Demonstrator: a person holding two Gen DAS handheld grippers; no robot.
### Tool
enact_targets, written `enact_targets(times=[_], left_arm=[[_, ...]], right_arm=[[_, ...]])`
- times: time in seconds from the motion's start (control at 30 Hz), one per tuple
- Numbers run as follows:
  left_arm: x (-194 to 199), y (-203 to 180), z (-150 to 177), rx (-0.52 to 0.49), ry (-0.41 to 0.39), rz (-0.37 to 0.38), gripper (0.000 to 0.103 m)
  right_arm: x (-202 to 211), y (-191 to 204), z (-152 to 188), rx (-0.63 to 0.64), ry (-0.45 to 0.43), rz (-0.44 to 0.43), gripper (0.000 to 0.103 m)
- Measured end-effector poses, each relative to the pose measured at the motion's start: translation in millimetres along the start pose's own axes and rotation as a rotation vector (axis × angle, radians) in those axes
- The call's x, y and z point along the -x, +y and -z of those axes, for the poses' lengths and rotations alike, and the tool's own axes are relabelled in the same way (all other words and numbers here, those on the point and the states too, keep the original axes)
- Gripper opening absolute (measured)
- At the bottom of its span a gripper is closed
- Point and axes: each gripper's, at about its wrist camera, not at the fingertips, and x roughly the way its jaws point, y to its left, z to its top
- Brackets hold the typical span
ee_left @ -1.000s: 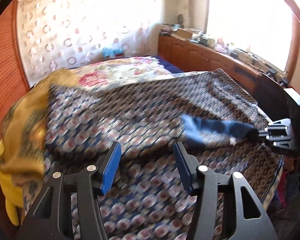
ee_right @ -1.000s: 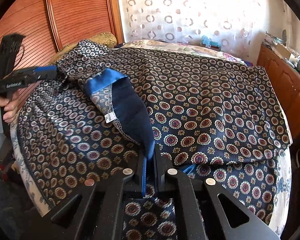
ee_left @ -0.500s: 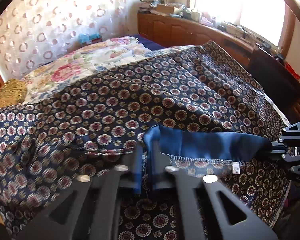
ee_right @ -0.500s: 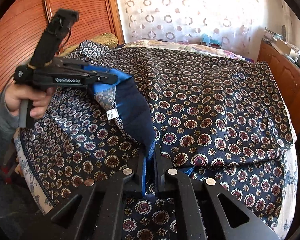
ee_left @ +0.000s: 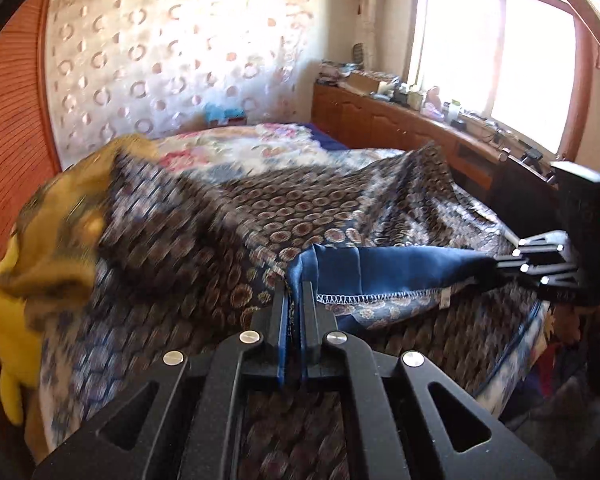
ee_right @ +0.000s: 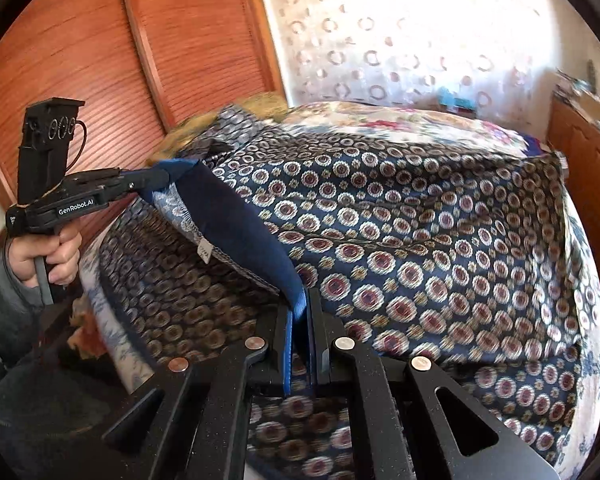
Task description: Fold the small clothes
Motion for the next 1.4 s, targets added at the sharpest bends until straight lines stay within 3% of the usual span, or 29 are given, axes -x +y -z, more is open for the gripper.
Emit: enact_targets(times=[0.07,0.17,0.23,0.3,0.6,0.67,0.73,0.83,1.0,1.1,1.3,1.37,1.4], left_arm=[[4,6,6,0.005,0.011,-0.02,0.006],[4,14,10,0.031,0.018,-0.027,0.015],[7,20,10,0.052,0.007,-0.021,0.028],[10,22,7,0.065,-0.021,-0.016,0.041],[11,20,-10,0.043,-0.061,-0.036,0.046],[7,18,-17,0.023,-0.064,-0.039,0.055],[1,16,-24,-0.002,-0.067,-0.048,0.074],[-11,16,-33,-0.009,-0.058,-0.051,0.077],[-41,23,-49,0.003,-0.007,-0.102,0.076],[-64,35,-52,0.083,0.064,-0.035,0.054],[-82,32,-37,0.079,0.13,-0.068,0.036],[-80,31,-30,0.067,0.128,-0.087,0.011],[-77,30,-28,0.063,0.124,-0.09,0.007]], right_arm=[[-3,7,2,0.013,0.021,-0.008,0.008],[-7,13,6,0.022,0.05,0.011,0.027],[-6,11,7,0.012,0.053,0.024,0.041],[-1,7,5,-0.007,0.045,0.035,0.047],[33,-25,11,-0.074,-0.015,0.116,0.05],[35,-28,13,-0.085,-0.022,0.147,0.054],[36,-28,15,-0.091,-0.02,0.186,0.055],[34,-30,16,-0.083,-0.002,0.244,0.056],[29,-32,17,-0.1,0.006,0.273,0.056],[26,-32,17,-0.111,0.013,0.279,0.056],[24,-36,20,-0.131,0.01,0.27,0.056],[24,-36,21,-0.132,0.012,0.268,0.056],[23,-37,21,-0.133,0.012,0.267,0.056]])
